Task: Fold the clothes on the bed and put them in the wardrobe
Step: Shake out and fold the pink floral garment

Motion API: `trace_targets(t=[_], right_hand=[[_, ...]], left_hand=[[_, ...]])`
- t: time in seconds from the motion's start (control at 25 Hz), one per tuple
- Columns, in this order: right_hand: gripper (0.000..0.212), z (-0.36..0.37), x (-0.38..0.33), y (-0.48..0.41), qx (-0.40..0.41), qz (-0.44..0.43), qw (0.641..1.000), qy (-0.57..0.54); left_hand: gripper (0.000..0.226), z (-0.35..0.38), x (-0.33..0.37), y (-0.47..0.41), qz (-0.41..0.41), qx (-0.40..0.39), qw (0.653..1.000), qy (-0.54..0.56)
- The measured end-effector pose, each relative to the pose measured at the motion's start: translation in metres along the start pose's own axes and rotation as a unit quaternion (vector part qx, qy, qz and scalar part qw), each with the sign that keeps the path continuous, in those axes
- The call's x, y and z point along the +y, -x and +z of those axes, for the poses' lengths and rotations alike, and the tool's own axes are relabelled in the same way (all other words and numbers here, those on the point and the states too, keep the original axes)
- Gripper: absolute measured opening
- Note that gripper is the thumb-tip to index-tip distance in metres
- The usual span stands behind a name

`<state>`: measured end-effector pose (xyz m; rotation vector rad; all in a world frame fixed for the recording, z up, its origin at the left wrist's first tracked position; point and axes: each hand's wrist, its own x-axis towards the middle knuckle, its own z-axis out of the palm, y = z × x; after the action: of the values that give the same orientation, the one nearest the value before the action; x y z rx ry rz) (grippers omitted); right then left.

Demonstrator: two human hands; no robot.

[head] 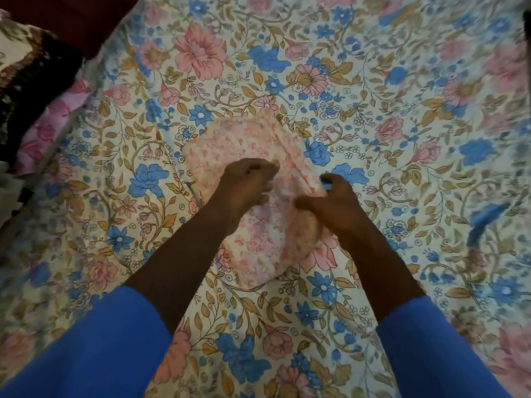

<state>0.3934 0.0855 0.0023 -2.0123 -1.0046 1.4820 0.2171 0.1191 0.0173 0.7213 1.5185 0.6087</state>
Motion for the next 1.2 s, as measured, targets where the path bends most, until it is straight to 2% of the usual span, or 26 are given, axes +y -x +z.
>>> trace_targets(t=[0.08,0.16,0.24,0.36,0.4,0.48,0.6,0.64,0.72,0.76,0.84,0.92,0.96,1.0,1.12,1.2], right_hand=[[0.034,0.001,-0.018,0.01,-0.079,-0.047,0.996,-0.016],[0.02,0.014,-0.032,0.028,-0.162,-0.103,0.981,-0.011],[0.032,0.034,-0.034,0.044,-0.19,-0.142,0.971,-0.028],[0.04,0.054,-0.03,0.061,-0.129,-0.155,0.966,-0.16],[0.043,0.055,-0.029,0.06,-0.097,-0.161,0.964,-0.19],[0.051,0.064,-0.04,0.061,-0.064,-0.17,0.968,-0.173],[0.052,0.094,-0.075,0.071,-0.128,-0.146,0.973,-0.126],[0.055,0.111,-0.088,0.08,-0.152,-0.17,0.97,-0.083],[0.068,0.146,-0.11,0.101,-0.162,-0.281,0.945,0.032],[0.078,0.161,-0.12,0.114,-0.141,-0.345,0.923,0.09],[0.098,0.184,-0.145,0.133,-0.09,-0.467,0.86,0.186],[0.107,0.207,-0.182,0.153,-0.113,-0.531,0.804,0.241],[0.101,0.219,-0.204,0.161,-0.15,-0.543,0.787,0.252],[0.089,0.233,-0.226,0.171,-0.2,-0.528,0.787,0.251],[0.065,0.295,-0.296,0.194,-0.338,-0.423,0.815,0.205],[0.067,0.354,-0.329,0.189,-0.35,-0.415,0.808,0.228]], left_hand=[[0.037,0.005,0.001,0.012,-0.016,-0.021,0.999,0.033],[0.041,0.004,0.006,0.014,-0.021,-0.019,0.999,0.023],[0.025,-0.005,0.007,0.012,-0.014,0.03,0.999,-0.031],[0.008,-0.037,0.011,0.014,0.023,0.084,0.995,-0.048],[0.012,-0.05,0.015,0.019,0.039,0.08,0.995,-0.047],[0.027,-0.087,0.02,0.036,0.065,0.059,0.995,-0.039],[0.036,-0.141,0.021,0.075,0.104,0.006,0.994,-0.035],[0.036,-0.161,0.02,0.09,0.115,0.005,0.993,-0.031],[0.034,-0.209,0.017,0.12,0.137,0.007,0.991,-0.011],[0.03,-0.234,0.015,0.132,0.141,-0.002,0.99,0.0],[0.033,-0.284,0.017,0.157,0.12,-0.029,0.992,0.02],[0.046,-0.331,0.021,0.179,0.095,-0.074,0.992,0.023],[0.042,-0.352,0.025,0.19,0.102,-0.103,0.989,0.021],[0.04,-0.373,0.029,0.197,0.115,-0.123,0.985,0.025],[0.05,-0.449,0.027,0.201,0.119,-0.132,0.974,0.14],[0.052,-0.5,0.019,0.19,0.087,-0.116,0.964,0.223]])
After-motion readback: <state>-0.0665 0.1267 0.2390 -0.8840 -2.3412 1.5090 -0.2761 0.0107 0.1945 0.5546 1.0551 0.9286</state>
